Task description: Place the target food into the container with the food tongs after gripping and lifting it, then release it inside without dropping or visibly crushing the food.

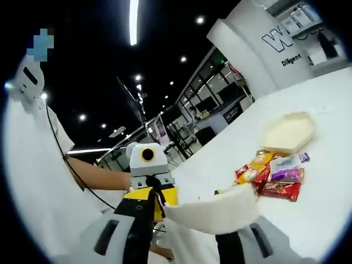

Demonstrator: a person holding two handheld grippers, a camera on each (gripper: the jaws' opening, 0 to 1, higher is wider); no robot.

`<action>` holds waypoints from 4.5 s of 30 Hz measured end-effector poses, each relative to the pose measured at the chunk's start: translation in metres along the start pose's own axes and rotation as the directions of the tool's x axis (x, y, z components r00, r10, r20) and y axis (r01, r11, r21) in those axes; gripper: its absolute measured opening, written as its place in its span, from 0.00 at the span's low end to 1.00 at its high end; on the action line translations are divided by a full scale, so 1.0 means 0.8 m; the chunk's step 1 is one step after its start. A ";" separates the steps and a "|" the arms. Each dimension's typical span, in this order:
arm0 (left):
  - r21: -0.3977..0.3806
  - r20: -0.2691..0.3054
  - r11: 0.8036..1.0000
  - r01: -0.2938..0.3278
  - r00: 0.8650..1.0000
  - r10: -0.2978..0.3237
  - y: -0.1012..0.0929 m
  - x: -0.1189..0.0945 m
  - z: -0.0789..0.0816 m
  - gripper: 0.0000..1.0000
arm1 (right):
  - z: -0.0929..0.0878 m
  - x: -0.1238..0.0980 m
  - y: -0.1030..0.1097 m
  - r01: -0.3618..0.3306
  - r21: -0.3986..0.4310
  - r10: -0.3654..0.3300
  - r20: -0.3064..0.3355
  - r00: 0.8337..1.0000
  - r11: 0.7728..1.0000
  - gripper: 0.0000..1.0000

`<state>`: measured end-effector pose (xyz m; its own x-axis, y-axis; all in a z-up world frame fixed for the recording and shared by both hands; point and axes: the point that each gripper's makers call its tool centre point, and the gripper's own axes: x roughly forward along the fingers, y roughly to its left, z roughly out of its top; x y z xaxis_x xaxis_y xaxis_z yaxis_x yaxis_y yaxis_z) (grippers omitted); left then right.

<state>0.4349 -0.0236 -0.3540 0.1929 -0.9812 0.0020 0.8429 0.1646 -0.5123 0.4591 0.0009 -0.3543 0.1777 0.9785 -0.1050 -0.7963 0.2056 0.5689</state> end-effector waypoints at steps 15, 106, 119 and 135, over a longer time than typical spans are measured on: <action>0.027 -0.096 0.994 0.105 0.990 -0.102 -0.028 0.009 0.007 0.00 | 0.005 0.003 0.026 -0.073 0.018 0.074 -0.017 0.997 0.997 0.32; -0.015 0.066 0.994 0.104 0.992 -0.103 -0.031 0.009 0.041 0.00 | 0.036 -0.019 0.030 -0.086 0.060 0.089 -0.039 0.995 0.994 0.27; -0.045 0.185 0.994 0.104 0.978 -0.094 -0.032 0.007 0.061 0.00 | 0.061 -0.015 0.032 -0.088 0.048 0.086 0.044 0.995 0.995 0.29; -0.007 0.119 1.000 -0.011 0.993 0.012 -0.007 0.004 0.050 0.19 | 0.070 -0.034 0.015 -0.022 0.116 0.016 0.046 0.999 0.993 0.18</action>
<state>0.4511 -0.0237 -0.3167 0.2612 -0.9603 0.0983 0.8374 0.1747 -0.5179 0.4771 -0.0240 -0.2993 0.1910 0.9799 -0.0579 -0.7274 0.1809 0.6619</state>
